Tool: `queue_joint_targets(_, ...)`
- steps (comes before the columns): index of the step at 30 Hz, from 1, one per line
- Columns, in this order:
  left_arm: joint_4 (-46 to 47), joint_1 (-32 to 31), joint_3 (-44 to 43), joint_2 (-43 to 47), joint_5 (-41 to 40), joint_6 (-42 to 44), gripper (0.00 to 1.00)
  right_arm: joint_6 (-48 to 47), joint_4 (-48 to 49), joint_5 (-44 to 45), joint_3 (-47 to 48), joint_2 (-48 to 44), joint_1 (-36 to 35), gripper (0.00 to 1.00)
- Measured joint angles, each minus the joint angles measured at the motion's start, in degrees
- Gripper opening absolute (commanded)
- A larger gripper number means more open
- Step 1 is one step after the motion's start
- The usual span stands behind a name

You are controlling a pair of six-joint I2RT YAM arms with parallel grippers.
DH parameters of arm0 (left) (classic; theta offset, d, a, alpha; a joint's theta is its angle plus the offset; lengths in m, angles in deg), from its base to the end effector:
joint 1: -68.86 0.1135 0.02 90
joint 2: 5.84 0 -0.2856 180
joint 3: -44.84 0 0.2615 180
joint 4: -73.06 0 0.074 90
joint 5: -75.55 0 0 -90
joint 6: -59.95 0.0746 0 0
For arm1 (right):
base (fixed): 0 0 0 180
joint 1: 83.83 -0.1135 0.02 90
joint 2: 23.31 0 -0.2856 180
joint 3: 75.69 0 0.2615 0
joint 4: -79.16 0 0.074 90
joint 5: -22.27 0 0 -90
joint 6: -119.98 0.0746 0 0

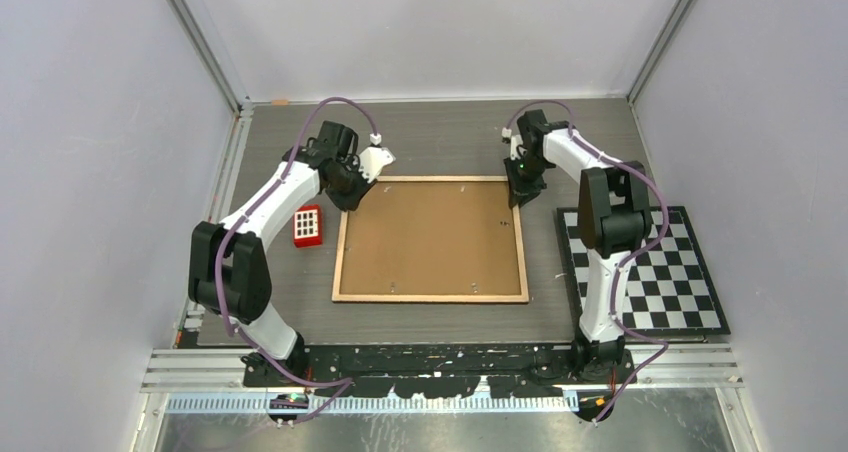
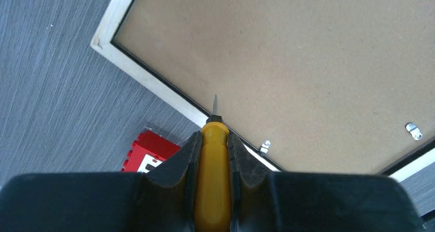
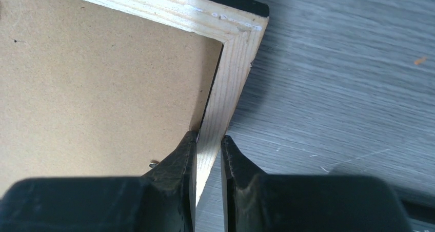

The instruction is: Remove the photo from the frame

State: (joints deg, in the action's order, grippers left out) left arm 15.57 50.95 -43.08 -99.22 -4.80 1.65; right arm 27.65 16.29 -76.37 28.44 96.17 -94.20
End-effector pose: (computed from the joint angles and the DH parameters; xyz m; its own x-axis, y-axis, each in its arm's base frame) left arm 0.3428 -0.1239 0.2423 -0.5236 0.7136 -0.4654 0.7650 0.6343 0.1119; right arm 0.4336 0.0907 0.1483 -0.9537 -0.2154 -0.2100 -0.2471 0.9590 0.1386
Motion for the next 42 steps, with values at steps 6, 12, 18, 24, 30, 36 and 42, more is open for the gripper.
queue_joint_targets(6, -0.24, 0.00, 0.02, 0.07, 0.00, -0.20, 0.00, -0.09, 0.76, -0.50, -0.87, -0.31, -1.16, 0.01)
queue_joint_targets(12, -0.42, 0.00, 3.45, 2.36, -0.07, 0.09, 0.00, 2.16, 1.55, -0.98, -2.38, -1.07, -0.24, 0.01)
queue_joint_targets(18, -0.92, 0.00, 4.94, 2.97, -0.07, 0.28, 0.00, 3.28, 1.55, -0.92, -2.38, -1.07, 0.00, 0.01)
queue_joint_targets(24, -2.08, -0.02, 7.34, 5.66, -0.09, 0.50, 0.00, 4.87, 1.64, -1.14, -2.49, -1.07, 0.37, 0.00)
queue_joint_targets(30, -3.39, -0.35, 9.20, 7.43, -0.55, 1.57, 0.00, 5.79, 1.81, -1.66, -2.60, -1.07, 0.70, 0.00)
queue_joint_targets(36, -5.11, -0.96, 11.23, 9.40, -0.68, 3.43, 0.00, 6.71, 2.23, -1.99, -2.97, -1.11, 0.87, 0.00)
queue_joint_targets(42, -5.97, -1.81, 12.28, 9.86, -0.68, 3.80, 0.00, 7.28, 2.80, -2.19, -3.54, -1.46, 1.05, 0.00)
